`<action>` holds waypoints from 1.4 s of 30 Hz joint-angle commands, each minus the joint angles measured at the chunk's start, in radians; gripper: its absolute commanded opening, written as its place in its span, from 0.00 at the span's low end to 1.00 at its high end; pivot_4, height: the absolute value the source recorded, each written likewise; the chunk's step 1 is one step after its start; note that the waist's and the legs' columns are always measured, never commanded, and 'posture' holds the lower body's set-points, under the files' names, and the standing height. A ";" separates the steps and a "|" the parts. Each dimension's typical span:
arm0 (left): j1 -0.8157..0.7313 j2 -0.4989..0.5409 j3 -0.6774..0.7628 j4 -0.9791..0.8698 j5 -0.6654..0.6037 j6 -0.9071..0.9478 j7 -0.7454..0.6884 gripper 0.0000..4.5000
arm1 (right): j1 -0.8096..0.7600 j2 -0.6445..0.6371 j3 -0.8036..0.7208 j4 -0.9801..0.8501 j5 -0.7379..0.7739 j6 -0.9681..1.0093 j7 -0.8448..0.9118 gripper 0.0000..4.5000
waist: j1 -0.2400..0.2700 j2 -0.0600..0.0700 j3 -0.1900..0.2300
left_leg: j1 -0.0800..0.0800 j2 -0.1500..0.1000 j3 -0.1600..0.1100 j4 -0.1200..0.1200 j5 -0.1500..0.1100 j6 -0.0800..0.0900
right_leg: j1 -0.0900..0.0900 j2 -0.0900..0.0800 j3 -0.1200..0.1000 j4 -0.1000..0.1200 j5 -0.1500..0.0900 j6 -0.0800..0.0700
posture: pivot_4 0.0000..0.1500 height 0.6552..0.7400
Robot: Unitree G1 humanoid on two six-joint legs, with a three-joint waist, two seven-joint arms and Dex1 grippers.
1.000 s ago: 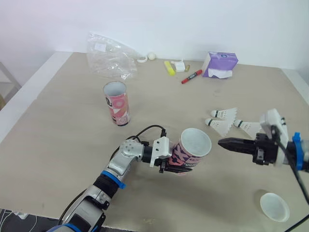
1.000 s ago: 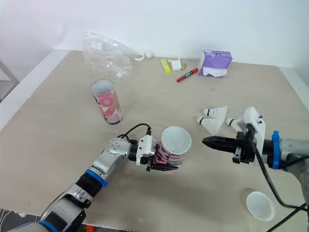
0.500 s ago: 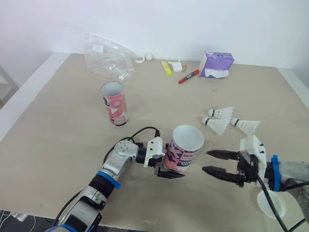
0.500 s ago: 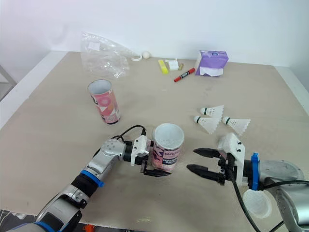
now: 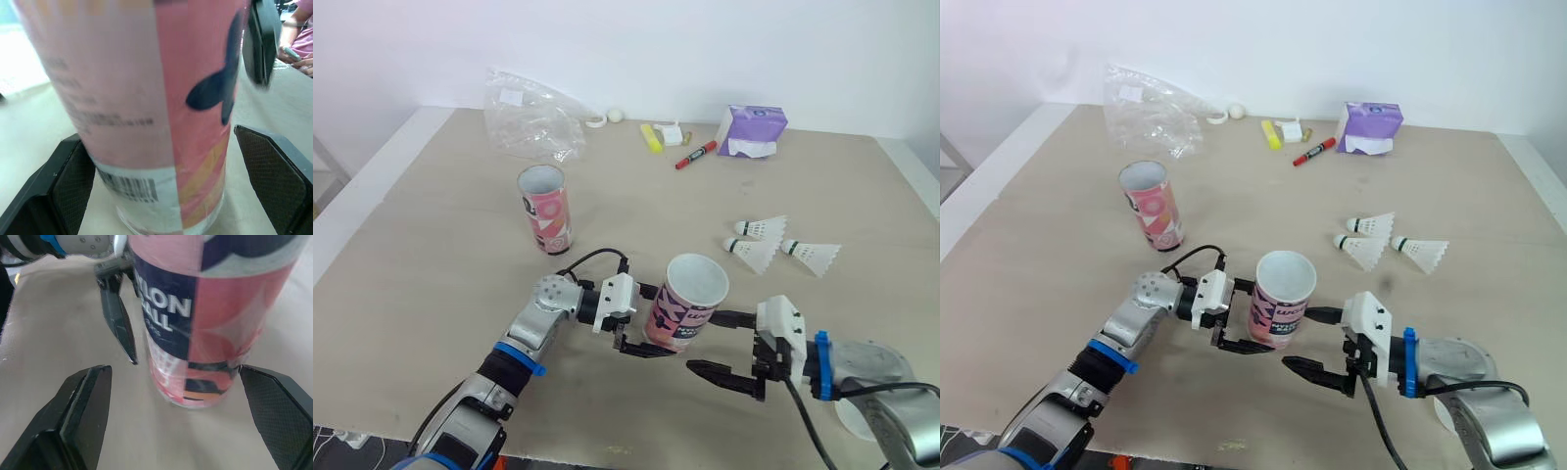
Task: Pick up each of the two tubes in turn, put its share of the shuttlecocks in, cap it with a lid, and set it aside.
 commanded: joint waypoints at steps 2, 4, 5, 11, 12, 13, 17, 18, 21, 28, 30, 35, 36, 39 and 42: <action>0.003 0.046 0.044 -0.050 -0.031 0.020 -0.017 1.00 | -0.043 0.035 0.040 0.009 -0.046 -0.053 -0.042 0.99 | 0.000 0.000 0.000 | 0.000 0.000 0.000 0.000 0.000 0.000 | 0.000 0.000 0.000 0.000 0.000 0.000 | 1.00 1.00; 0.002 0.077 0.061 -0.058 -0.038 0.029 -0.025 1.00 | -0.063 0.056 0.062 0.022 -0.062 -0.068 -0.058 0.99 | -0.001 0.000 0.000 | 0.000 0.000 0.000 0.000 0.001 -0.001 | 0.000 0.001 0.000 0.001 0.000 0.000 | 1.00 1.00; 0.002 0.089 0.070 -0.062 -0.044 0.034 -0.026 1.00 | -0.070 0.063 0.071 0.028 -0.068 -0.071 -0.064 0.99 | -0.001 0.000 0.000 | 0.000 0.001 0.000 0.000 0.001 -0.001 | 0.000 0.001 0.000 0.001 0.001 -0.001 | 1.00 1.00; 0.027 0.165 0.108 -0.128 -0.084 0.080 -0.045 1.00 | -0.114 0.111 0.124 0.062 -0.094 -0.085 -0.099 0.99 | -0.002 0.000 0.000 | 0.000 0.001 0.001 0.002 0.001 -0.002 | 0.000 0.002 0.001 0.002 0.001 -0.002 | 1.00 1.00; 0.032 0.172 0.110 -0.141 -0.088 0.088 -0.045 1.00 | -0.117 0.115 0.127 0.066 -0.095 -0.086 -0.101 0.99 | -0.002 0.000 0.000 | 0.000 0.001 0.001 0.003 0.001 -0.002 | -0.001 0.002 0.002 0.003 0.001 -0.002 | 1.00 1.00; 0.042 0.183 0.113 -0.161 -0.094 0.097 -0.047 1.00 | -0.124 0.122 0.133 0.072 -0.099 -0.088 -0.104 0.99 | -0.001 0.000 0.000 | 0.000 0.001 0.001 0.004 0.002 -0.002 | -0.001 0.002 0.002 0.003 0.001 -0.002 | 1.00 1.00; 0.081 0.220 0.137 -0.244 -0.130 0.157 -0.033 1.00 | -0.155 0.152 0.166 0.103 -0.115 -0.103 -0.113 0.99 | -0.003 0.001 0.000 | 0.000 0.002 0.003 0.009 0.000 0.001 | -0.001 0.002 0.004 0.007 0.001 -0.002 | 1.00 1.00; 0.093 0.229 0.148 -0.268 -0.145 0.176 -0.025 1.00 | -0.163 0.162 0.178 0.112 -0.120 -0.108 -0.115 0.99 | -0.003 0.000 0.000 | 0.000 0.002 0.003 0.010 0.000 0.001 | -0.001 0.002 0.005 0.008 0.001 -0.002 | 1.00 1.00; 0.117 0.243 0.165 -0.305 -0.168 0.211 -0.012 1.00 | -0.187 0.190 0.201 0.146 -0.134 -0.124 -0.120 0.99 | -0.004 0.000 0.000 | 0.001 0.003 0.004 0.011 0.000 0.000 | -0.003 0.003 0.007 0.014 0.001 -0.003 | 1.00 1.00; 0.164 0.250 0.168 -0.333 -0.156 0.200 0.007 1.00 | -0.226 0.247 0.239 0.198 -0.161 -0.151 -0.138 0.99 | -0.006 0.000 0.000 | 0.002 0.006 0.008 0.012 0.000 0.000 | -0.006 0.007 0.012 0.017 0.002 -0.005 | 1.00 1.00; 0.172 0.249 0.171 -0.335 -0.156 0.195 0.015 1.00 | -0.224 0.249 0.239 0.202 -0.163 -0.157 -0.135 0.99 | -0.006 0.000 0.000 | 0.002 0.007 0.009 0.012 0.000 0.000 | -0.006 0.008 0.014 0.018 0.003 -0.006 | 1.00 1.00; 0.196 0.251 0.180 -0.317 -0.149 0.161 0.026 1.00 | -0.208 0.235 0.230 0.203 -0.165 -0.168 -0.119 0.99 | -0.006 0.000 0.000 | 0.003 0.009 0.011 0.012 0.000 0.000 | -0.007 0.012 0.018 0.018 0.004 -0.007 | 1.00 1.00; 0.198 0.251 0.179 -0.312 -0.145 0.154 0.027 1.00 | -0.207 0.232 0.229 0.203 -0.166 -0.169 -0.119 0.99 | -0.006 0.000 0.000 | 0.003 0.009 0.012 0.012 0.000 0.000 | -0.008 0.012 0.018 0.017 0.004 -0.007 | 1.00 1.00; 0.197 0.248 0.178 -0.302 -0.139 0.141 0.030 1.00 | -0.207 0.229 0.229 0.203 -0.169 -0.170 -0.122 0.99 | -0.006 0.000 0.000 | 0.003 0.009 0.012 0.013 0.000 0.000 | -0.008 0.012 0.019 0.017 0.004 -0.008 | 1.00 1.00; 0.189 0.242 0.175 -0.293 -0.135 0.133 0.036 1.00 | -0.206 0.228 0.232 0.200 -0.161 -0.162 -0.117 0.99 | -0.006 0.000 0.000 | 0.003 0.010 0.013 0.013 0.000 0.000 | -0.008 0.013 0.019 0.017 0.005 -0.009 | 1.00 1.00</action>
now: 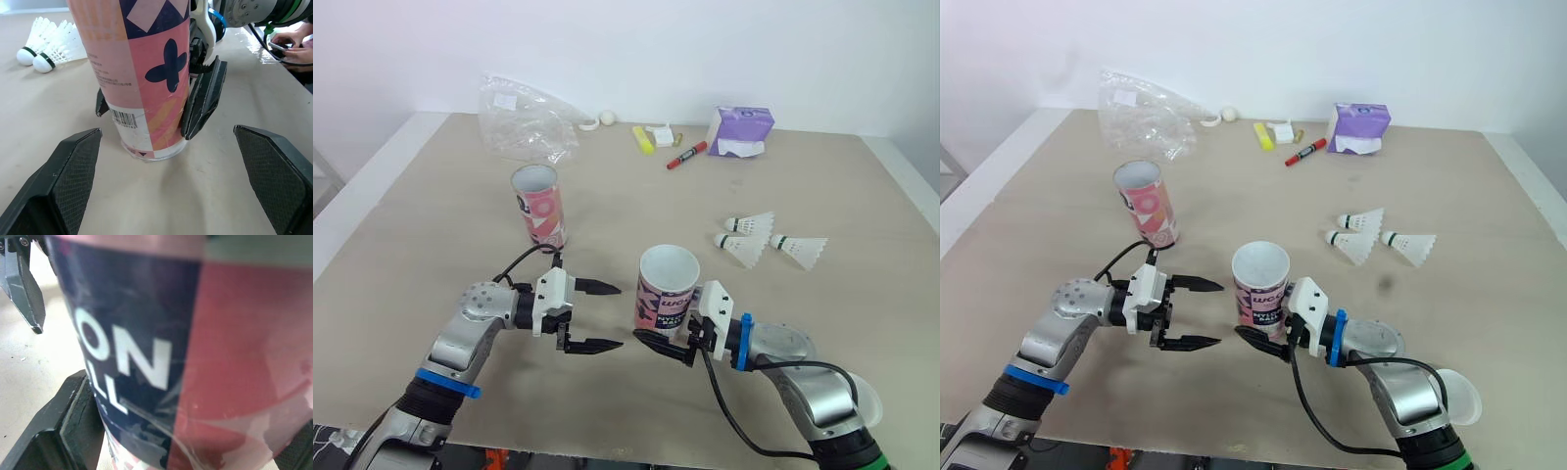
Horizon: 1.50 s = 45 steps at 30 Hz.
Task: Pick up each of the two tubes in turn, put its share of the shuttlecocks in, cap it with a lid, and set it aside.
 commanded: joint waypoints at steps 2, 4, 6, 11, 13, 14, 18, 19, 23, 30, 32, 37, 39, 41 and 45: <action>-0.017 -0.006 0.010 0.004 0.003 -0.026 0.007 1.00 | -0.002 -0.005 -0.009 -0.019 0.016 -0.007 0.009 0.99 | 0.000 0.000 0.000 | 0.000 0.000 0.000 0.000 0.000 0.000 | 0.000 0.000 0.000 0.000 0.000 0.000 | 1.00 1.00; -0.020 -0.010 0.009 0.005 0.003 -0.028 0.011 1.00 | 0.001 -0.002 -0.011 -0.020 0.012 -0.011 0.003 0.88 | 0.000 0.000 0.000 | 0.000 0.000 0.000 0.000 0.000 0.000 | 0.000 0.001 0.000 0.000 0.000 0.000 | 1.00 1.00; -0.021 -0.012 0.009 0.003 0.003 -0.027 0.015 1.00 | 0.005 0.001 -0.016 -0.022 0.011 -0.010 -0.006 0.83 | 0.000 0.000 0.000 | 0.000 0.000 0.001 0.000 0.000 0.000 | 0.000 0.001 0.000 0.000 0.000 0.000 | 1.00 1.00; -0.018 -0.012 0.008 -0.001 0.002 -0.024 0.019 1.00 | 0.009 -0.001 -0.014 -0.024 0.010 -0.011 -0.009 0.83 | 0.000 0.000 0.000 | 0.001 0.000 0.001 0.000 0.000 0.000 | 0.000 0.001 0.001 0.000 0.001 0.000 | 1.00 1.00; -0.017 -0.012 0.005 -0.005 0.003 -0.022 0.021 1.00 | 0.011 -0.001 -0.012 -0.023 0.009 -0.014 -0.009 0.83 | 0.000 0.000 0.000 | 0.001 0.000 0.001 0.001 0.000 0.000 | 0.000 0.001 0.001 0.000 0.001 0.000 | 1.00 1.00; -0.017 -0.011 0.004 -0.005 0.004 -0.023 0.022 1.00 | 0.011 0.000 -0.011 -0.023 0.008 -0.014 -0.009 0.83 | 0.000 0.000 0.000 | 0.001 0.000 0.001 0.001 0.000 0.000 | 0.000 0.001 0.001 0.000 0.001 0.000 | 1.00 1.00; -0.015 -0.013 -0.003 -0.007 0.009 -0.028 0.024 1.00 | 0.017 0.002 -0.022 -0.034 0.014 -0.007 -0.023 0.83 | 0.000 0.000 0.000 | 0.001 0.000 0.002 0.001 0.000 0.000 | 0.000 0.001 0.002 0.000 0.001 0.000 | 1.00 1.00; -0.015 -0.014 -0.004 -0.009 0.010 -0.028 0.025 1.00 | 0.022 0.001 -0.027 -0.042 0.017 -0.003 -0.027 0.83 | 0.000 0.000 0.000 | 0.001 0.000 0.002 0.001 0.000 0.000 | 0.000 0.001 0.002 0.000 0.001 0.000 | 1.00 1.00; -0.023 -0.026 -0.009 -0.018 0.003 -0.014 0.026 1.00 | 0.087 -0.021 -0.109 -0.153 0.069 0.055 -0.072 0.83 | 0.003 0.000 0.000 | 0.000 0.000 0.002 0.001 0.000 0.000 | 0.000 0.001 0.002 0.000 0.001 0.000 | 1.00 1.00; -0.024 -0.036 -0.017 -0.033 -0.011 0.014 0.020 1.00 | 0.215 -0.026 -0.453 -0.326 0.259 0.230 -0.250 0.83 | 0.006 0.000 0.000 | 0.000 0.001 0.002 0.001 0.000 0.000 | 0.000 0.001 0.004 0.000 0.001 0.000 | 1.00 1.00; -0.024 -0.047 -0.017 -0.032 -0.018 0.024 0.028 1.00 | 0.243 -0.015 -0.589 -0.317 0.290 0.254 -0.328 0.83 | 0.007 0.000 0.000 | 0.000 0.001 0.002 0.001 0.000 0.000 | 0.000 0.001 0.003 0.001 0.001 0.000 | 1.00 1.00; -0.022 -0.084 -0.008 -0.035 -0.037 0.046 0.062 1.00 | 0.275 -0.007 -0.806 -0.208 0.268 0.235 -0.448 0.83 | 0.006 0.001 -0.001 | 0.001 0.000 0.004 0.002 0.000 0.000 | 0.000 0.001 0.006 0.001 0.002 0.001 | 1.00 1.00; -0.014 -0.112 0.001 -0.052 -0.062 0.062 0.083 1.00 | 0.280 -0.009 -0.886 -0.106 0.238 0.199 -0.490 0.83 | 0.006 0.002 -0.001 | 0.001 0.000 0.005 0.001 0.000 0.000 | 0.000 0.001 0.007 0.001 0.002 0.001 | 1.00 1.00; -0.007 -0.133 0.005 -0.068 -0.078 0.072 0.103 1.00 | 0.289 -0.017 -0.926 -0.026 0.225 0.175 -0.495 0.83 | 0.006 0.003 -0.002 | 0.001 0.000 0.005 0.001 0.000 0.001 | 0.000 0.001 0.007 0.001 0.002 0.001 | 1.00 1.00; 0.012 -0.158 0.005 -0.088 -0.090 0.066 0.123 1.00 | 0.272 -0.032 -0.946 0.079 0.205 0.150 -0.506 0.83 | 0.004 0.007 -0.004 | 0.003 0.000 0.008 0.001 -0.001 0.002 | 0.000 0.002 0.010 0.001 0.002 0.001 | 1.00 1.00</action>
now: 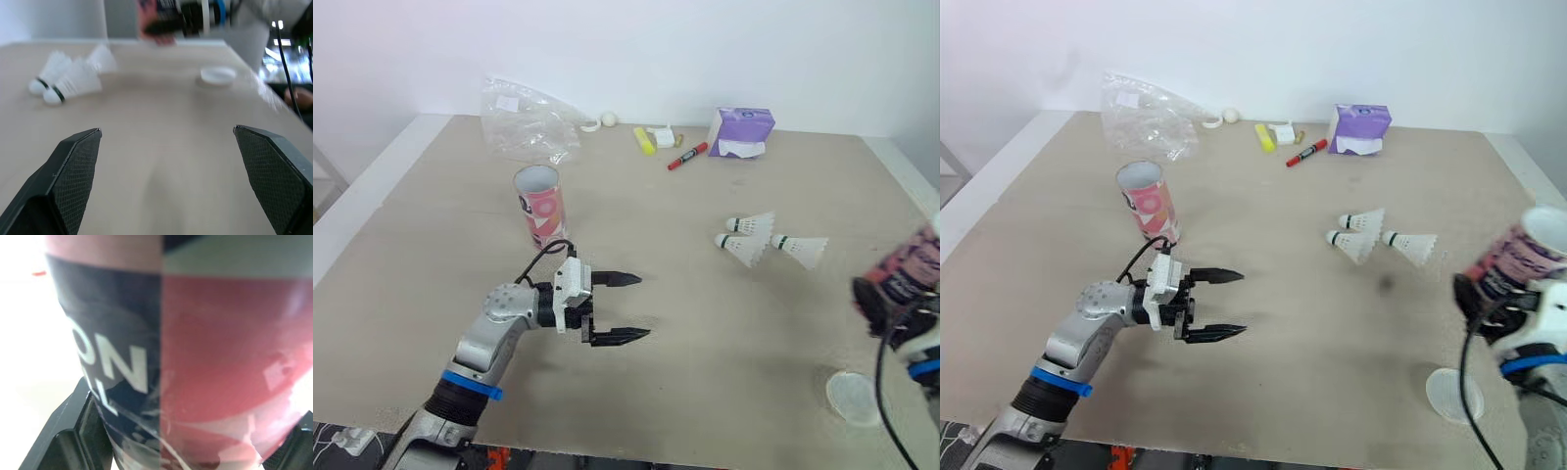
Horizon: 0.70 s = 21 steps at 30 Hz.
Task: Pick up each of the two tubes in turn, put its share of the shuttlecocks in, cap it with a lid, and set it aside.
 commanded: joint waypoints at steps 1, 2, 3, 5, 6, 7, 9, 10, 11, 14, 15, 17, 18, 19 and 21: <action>0.007 -0.019 0.016 -0.045 -0.027 -0.002 0.025 1.00 | -0.027 -0.026 -0.040 0.067 -0.008 -0.038 -0.015 0.83 | -0.004 0.002 -0.001 | 0.001 0.000 0.001 0.000 0.000 0.000 | 0.000 0.000 0.001 0.000 0.000 0.000 | 1.00 1.00; 0.009 -0.020 0.015 -0.044 -0.025 -0.003 0.027 1.00 | -0.034 -0.029 -0.042 0.088 -0.007 -0.038 -0.018 0.83 | -0.006 0.002 -0.001 | 0.002 0.000 0.003 0.000 0.000 0.001 | 0.000 0.000 0.003 0.001 0.000 0.000 | 1.00 1.00; 0.011 -0.019 0.009 -0.037 -0.014 -0.018 0.023 1.00 | -0.046 -0.037 -0.039 0.132 -0.014 -0.045 -0.016 0.83 | -0.008 0.002 -0.001 | 0.002 0.000 0.004 0.000 0.000 0.001 | 0.000 0.001 0.004 0.001 0.000 0.000 | 1.00 1.00; 0.011 -0.018 0.003 -0.028 -0.003 -0.035 0.017 1.00 | -0.064 -0.049 -0.022 0.199 -0.033 -0.072 -0.004 0.83 | -0.009 0.002 -0.001 | 0.003 0.000 0.005 0.000 0.001 0.002 | 0.000 0.001 0.005 0.001 0.001 0.002 | 1.00 1.00; 0.010 -0.017 0.001 -0.026 0.000 -0.039 0.015 1.00 | -0.071 -0.054 -0.013 0.220 -0.039 -0.081 0.002 0.83 | -0.010 0.002 -0.001 | 0.003 0.000 0.006 0.000 0.001 0.003 | 0.000 0.001 0.006 0.001 0.002 0.003 | 1.00 1.00; 0.009 -0.016 0.000 -0.025 0.001 -0.041 0.014 1.00 | -0.076 -0.058 -0.003 0.231 -0.047 -0.092 0.007 0.83 | -0.010 0.002 -0.001 | 0.003 0.000 0.006 0.000 0.002 0.004 | 0.000 0.001 0.007 0.000 0.002 0.004 | 1.00 1.00; 0.007 -0.016 -0.002 -0.023 0.005 -0.044 0.013 1.00 | -0.090 -0.061 0.011 0.250 -0.055 -0.104 0.009 0.83 | -0.010 0.003 -0.001 | 0.003 0.000 0.008 0.000 0.002 0.004 | 0.000 0.001 0.010 0.000 0.002 0.006 | 1.00 1.00; 0.006 -0.016 -0.003 -0.022 0.007 -0.046 0.014 1.00 | -0.101 -0.061 0.013 0.264 -0.056 -0.108 0.010 0.83 | -0.010 0.003 -0.001 | 0.004 0.000 0.009 0.000 0.002 0.005 | -0.001 0.002 0.011 0.000 0.003 0.006 | 1.00 1.00; 0.006 -0.016 -0.005 -0.021 0.009 -0.047 0.014 1.00 | -0.113 -0.063 0.015 0.279 -0.059 -0.114 0.009 0.83 | -0.010 0.003 -0.001 | 0.004 0.000 0.010 0.000 0.002 0.005 | -0.001 0.002 0.013 0.000 0.003 0.007 | 1.00 1.00; 0.006 -0.015 -0.006 -0.021 0.013 -0.049 0.013 1.00 | -0.149 -0.069 0.019 0.332 -0.063 -0.132 0.006 0.83 | -0.014 0.002 -0.001 | 0.005 0.000 0.014 0.000 0.003 0.006 | -0.001 0.002 0.016 0.000 0.004 0.008 | 1.00 1.00; 0.006 -0.015 -0.009 -0.022 0.015 -0.049 0.013 1.00 | -0.160 -0.072 0.020 0.354 -0.065 -0.138 0.005 0.83 | -0.016 0.002 -0.001 | 0.005 -0.001 0.014 0.000 0.003 0.006 | -0.001 0.002 0.017 0.000 0.004 0.008 | 1.00 1.00; 0.005 -0.014 -0.013 -0.023 0.018 -0.047 0.011 1.00 | -0.176 -0.071 0.016 0.388 -0.054 -0.131 0.006 0.83 | -0.017 0.002 -0.001 | 0.005 -0.001 0.016 0.000 0.003 0.006 | -0.001 0.002 0.019 0.000 0.005 0.010 | 1.00 1.00; 0.005 -0.014 -0.014 -0.024 0.019 -0.047 0.011 1.00 | -0.180 -0.070 0.014 0.397 -0.047 -0.127 0.008 0.83 | -0.017 0.002 -0.001 | 0.005 -0.001 0.016 0.000 0.003 0.006 | -0.001 0.002 0.019 -0.001 0.005 0.010 | 1.00 1.00; 0.005 -0.014 -0.014 -0.024 0.020 -0.046 0.011 1.00 | -0.183 -0.068 0.010 0.404 -0.033 -0.118 0.015 0.83 | -0.018 0.002 -0.001 | 0.005 -0.001 0.016 0.000 0.003 0.007 | -0.001 0.001 0.020 -0.001 0.006 0.010 | 1.00 1.00; 0.004 -0.014 -0.016 -0.026 0.021 -0.045 0.011 1.00 | -0.179 -0.074 0.013 0.416 -0.030 -0.119 0.024 0.88 | -0.018 0.002 -0.001 | 0.005 -0.001 0.017 0.000 0.002 0.008 | -0.001 0.002 0.020 -0.001 0.006 0.010 | 1.00 1.00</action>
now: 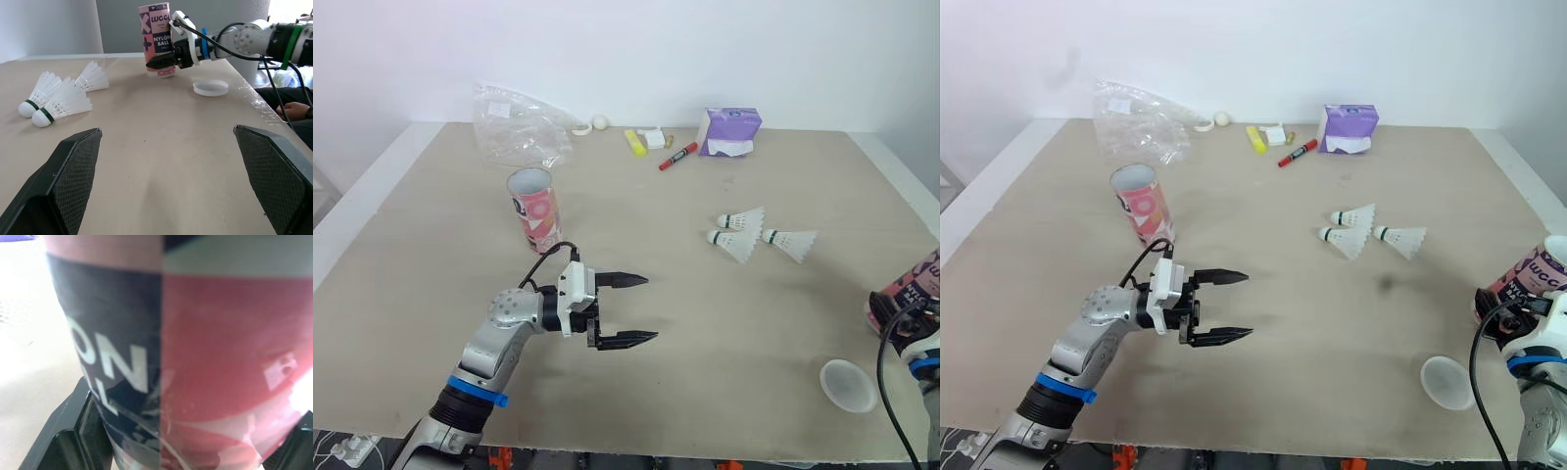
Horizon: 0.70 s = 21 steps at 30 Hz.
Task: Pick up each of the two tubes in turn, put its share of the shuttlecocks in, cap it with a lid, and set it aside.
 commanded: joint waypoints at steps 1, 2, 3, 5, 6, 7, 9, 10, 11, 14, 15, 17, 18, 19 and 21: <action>-0.005 0.002 -0.002 -0.020 0.000 -0.012 0.001 1.00 | 0.009 -0.029 -0.016 0.019 0.003 -0.009 0.012 0.95 | 0.000 0.000 0.000 | 0.000 0.000 0.000 0.000 0.000 0.000 | 0.000 0.000 0.000 0.000 0.000 0.000 | 1.00 1.00; -0.005 0.003 -0.002 -0.020 0.000 -0.011 0.001 1.00 | 0.017 -0.031 -0.014 0.020 0.001 -0.008 0.014 0.98 | 0.000 0.000 0.000 | 0.000 0.000 0.001 0.000 0.000 0.000 | 0.000 0.000 0.001 0.000 0.000 0.000 | 1.00 1.00; -0.005 0.002 -0.003 -0.019 0.000 -0.011 0.002 1.00 | 0.025 -0.030 -0.014 0.015 0.003 -0.006 0.016 0.98 | 0.000 0.000 0.000 | 0.000 0.000 0.001 0.000 0.000 0.001 | 0.000 0.000 0.001 0.000 0.000 0.000 | 1.00 1.00; -0.003 0.003 -0.004 -0.017 0.001 -0.009 0.004 1.00 | 0.062 -0.022 -0.025 -0.029 0.023 0.011 0.024 0.98 | 0.000 0.000 0.000 | 0.000 0.000 0.001 0.000 -0.001 0.001 | 0.000 0.000 0.001 0.000 0.001 -0.001 | 1.00 1.00; -0.002 0.003 -0.004 -0.017 0.000 -0.007 0.005 1.00 | 0.086 -0.021 -0.028 -0.054 0.026 0.016 0.029 0.98 | 0.000 0.000 0.000 | 0.000 0.000 0.001 0.000 -0.001 0.001 | -0.001 0.000 0.002 0.000 0.000 -0.001 | 1.00 1.00; -0.001 0.003 -0.005 -0.017 0.000 -0.006 0.005 1.00 | 0.105 -0.019 -0.031 -0.075 0.030 0.020 0.031 0.98 | 0.000 0.000 0.000 | 0.000 0.000 0.001 0.000 -0.001 0.002 | -0.001 0.000 0.001 0.000 0.000 -0.001 | 1.00 1.00; 0.000 0.003 -0.007 -0.016 -0.001 -0.004 0.004 1.00 | 0.141 -0.017 -0.041 -0.115 0.039 0.028 0.030 0.98 | -0.001 0.000 0.000 | -0.001 0.000 0.001 0.000 -0.001 0.002 | -0.001 0.000 0.002 0.000 0.000 -0.001 | 1.00 1.00; -0.001 0.002 -0.008 -0.015 -0.002 -0.003 0.003 1.00 | 0.158 -0.016 -0.050 -0.135 0.048 0.033 0.028 0.98 | -0.001 0.000 0.000 | 0.000 0.000 0.002 0.000 -0.002 0.003 | -0.001 0.000 0.002 0.000 0.000 0.000 | 1.00 1.00; -0.002 0.001 -0.009 -0.014 -0.003 -0.001 0.003 1.00 | 0.174 -0.014 -0.060 -0.155 0.057 0.041 0.027 0.98 | -0.001 0.000 0.000 | 0.000 0.000 0.002 0.000 -0.002 0.003 | -0.001 0.000 0.002 -0.001 0.000 0.000 | 1.00 1.00; -0.008 -0.001 -0.012 -0.004 -0.004 -0.004 -0.006 1.00 | 0.225 -0.008 -0.086 -0.224 0.086 0.067 0.022 0.98 | -0.001 0.001 0.000 | 0.000 0.000 0.002 0.000 -0.002 0.003 | -0.001 0.000 0.002 -0.001 -0.001 0.002 | 1.00 1.00; -0.009 -0.002 -0.013 0.001 -0.004 -0.005 -0.008 1.00 | 0.239 -0.006 -0.092 -0.246 0.095 0.077 0.021 0.98 | -0.001 0.001 0.000 | 0.000 0.000 0.002 0.000 -0.002 0.003 | -0.001 0.000 0.002 -0.001 -0.001 0.002 | 1.00 1.00; -0.015 -0.005 -0.015 0.011 -0.002 -0.010 -0.016 1.00 | 0.284 0.002 -0.119 -0.314 0.131 0.106 0.026 0.98 | -0.001 0.001 0.000 | 0.000 0.000 0.002 0.000 -0.002 0.003 | -0.001 0.000 0.002 -0.001 -0.001 0.002 | 1.00 1.00; -0.018 -0.006 -0.016 0.016 -0.001 -0.013 -0.019 1.00 | 0.305 0.004 -0.130 -0.344 0.145 0.118 0.028 0.98 | -0.001 0.001 -0.001 | -0.001 0.000 0.002 0.000 -0.002 0.003 | -0.001 0.000 0.002 -0.001 -0.001 0.002 | 1.00 1.00; -0.021 -0.007 -0.017 0.020 -0.001 -0.015 -0.020 1.00 | 0.328 0.004 -0.140 -0.375 0.159 0.130 0.034 0.98 | -0.001 0.001 -0.001 | -0.001 0.000 0.002 0.000 -0.002 0.003 | -0.001 0.000 0.002 -0.001 -0.002 0.002 | 1.00 1.00; -0.024 -0.008 -0.017 0.027 0.001 -0.018 -0.021 1.00 | 0.382 -0.003 -0.154 -0.435 0.183 0.148 0.063 0.98 | -0.001 0.001 -0.001 | -0.001 0.000 0.002 0.000 -0.002 0.003 | -0.002 0.000 0.002 -0.001 -0.002 0.002 | 1.00 1.00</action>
